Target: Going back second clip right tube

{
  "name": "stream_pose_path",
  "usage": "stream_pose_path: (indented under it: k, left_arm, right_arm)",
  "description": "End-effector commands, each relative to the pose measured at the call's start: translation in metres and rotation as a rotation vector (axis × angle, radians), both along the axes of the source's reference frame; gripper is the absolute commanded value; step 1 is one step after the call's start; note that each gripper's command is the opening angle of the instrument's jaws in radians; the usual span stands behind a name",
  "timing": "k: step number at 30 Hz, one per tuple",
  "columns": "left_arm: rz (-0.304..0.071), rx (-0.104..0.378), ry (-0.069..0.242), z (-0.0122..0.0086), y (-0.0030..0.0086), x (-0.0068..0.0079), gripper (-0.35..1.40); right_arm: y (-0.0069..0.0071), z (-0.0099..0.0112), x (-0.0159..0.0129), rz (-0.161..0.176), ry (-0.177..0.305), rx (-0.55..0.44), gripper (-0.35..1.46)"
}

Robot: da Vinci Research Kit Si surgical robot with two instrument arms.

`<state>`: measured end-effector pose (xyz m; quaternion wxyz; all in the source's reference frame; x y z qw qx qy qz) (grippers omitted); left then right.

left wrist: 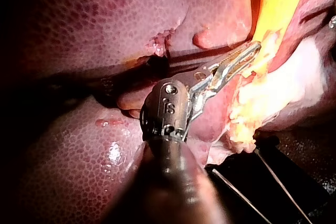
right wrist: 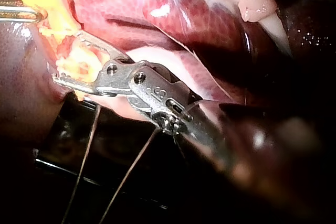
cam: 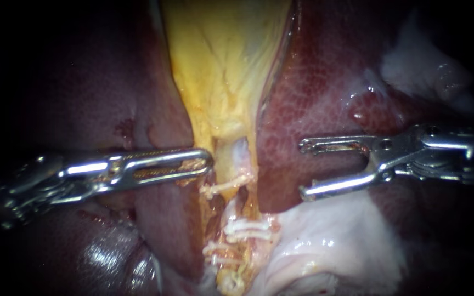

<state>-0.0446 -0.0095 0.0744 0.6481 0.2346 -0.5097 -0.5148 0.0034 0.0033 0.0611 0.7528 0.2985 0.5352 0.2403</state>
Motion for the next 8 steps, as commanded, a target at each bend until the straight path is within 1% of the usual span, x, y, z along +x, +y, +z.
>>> stream_pose_path:
  k: [1,8]
  left_arm:
    - [0.001,0.000,0.001,0.0000,0.0000,0.0000,-0.35]
    - [0.002,0.001,0.000,-0.0001,0.0000,0.0002,-0.35]
  right_arm:
    - [0.0000,-0.0001,0.0000,-0.001,0.001,0.000,0.60]
    - [0.0000,-0.0001,0.0000,-0.001,0.000,0.001,0.60]
